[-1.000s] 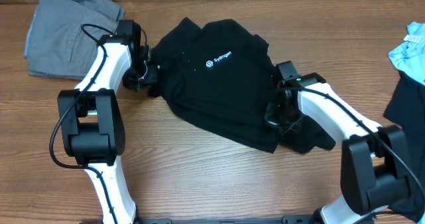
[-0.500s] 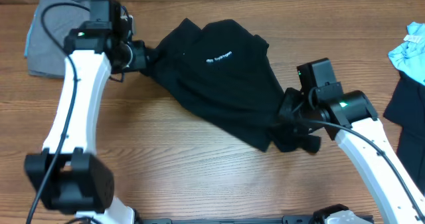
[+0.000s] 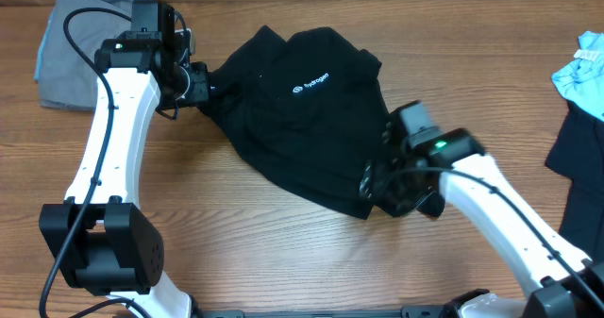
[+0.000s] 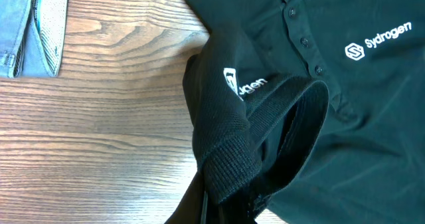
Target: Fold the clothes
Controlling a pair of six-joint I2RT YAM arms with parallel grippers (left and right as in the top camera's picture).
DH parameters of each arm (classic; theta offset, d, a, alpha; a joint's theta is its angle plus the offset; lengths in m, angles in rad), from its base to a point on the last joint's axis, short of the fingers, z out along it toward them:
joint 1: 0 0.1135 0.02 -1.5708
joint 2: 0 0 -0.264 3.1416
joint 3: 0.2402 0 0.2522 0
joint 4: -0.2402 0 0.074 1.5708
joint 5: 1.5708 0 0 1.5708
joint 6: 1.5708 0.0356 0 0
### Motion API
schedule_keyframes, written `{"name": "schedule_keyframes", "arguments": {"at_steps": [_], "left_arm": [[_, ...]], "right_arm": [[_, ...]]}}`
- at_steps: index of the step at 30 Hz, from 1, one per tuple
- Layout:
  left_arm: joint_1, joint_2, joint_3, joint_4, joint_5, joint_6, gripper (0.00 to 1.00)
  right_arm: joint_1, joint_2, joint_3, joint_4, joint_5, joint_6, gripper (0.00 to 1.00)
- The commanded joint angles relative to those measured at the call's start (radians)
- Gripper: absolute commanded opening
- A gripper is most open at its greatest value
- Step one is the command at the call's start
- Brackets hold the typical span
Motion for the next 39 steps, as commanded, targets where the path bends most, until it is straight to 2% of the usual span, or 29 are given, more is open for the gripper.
{"name": "schedule_keyframes", "arguments": {"at_steps": [1, 11, 18, 20, 26, 33, 35, 39], "left_arm": [[0.006, 0.007, 0.004, -0.001, -0.011, -0.005, 0.04], [0.006, 0.007, 0.004, -0.007, -0.035, -0.006, 0.04], [0.007, 0.007, 0.004, -0.014, -0.037, -0.005, 0.04], [0.007, 0.007, 0.004, -0.014, -0.037, -0.005, 0.04], [0.007, 0.007, 0.004, -0.014, -0.073, -0.006, 0.04], [0.007, 0.007, 0.004, -0.015, -0.081, -0.006, 0.04], [0.007, 0.007, 0.004, -0.014, -0.082, -0.006, 0.04], [0.007, 0.007, 0.004, -0.014, -0.085, -0.005, 0.04]], "right_arm": [[0.035, 0.031, -0.068, 0.046, -0.026, -0.047, 0.79], [0.035, 0.098, -0.135, 0.195, -0.049, -0.044, 0.79], [0.033, 0.205, -0.134, 0.317, -0.046, -0.044, 0.79], [0.033, 0.235, -0.134, 0.357, -0.028, -0.043, 0.76], [0.033, 0.237, -0.099, 0.382, 0.01, -0.039, 0.59], [0.033, 0.237, -0.021, 0.325, 0.063, -0.031, 0.52], [0.033, 0.237, -0.016, 0.324, 0.073, -0.022, 0.45], [0.033, 0.237, -0.015, 0.34, 0.092, -0.015, 0.25]]}}
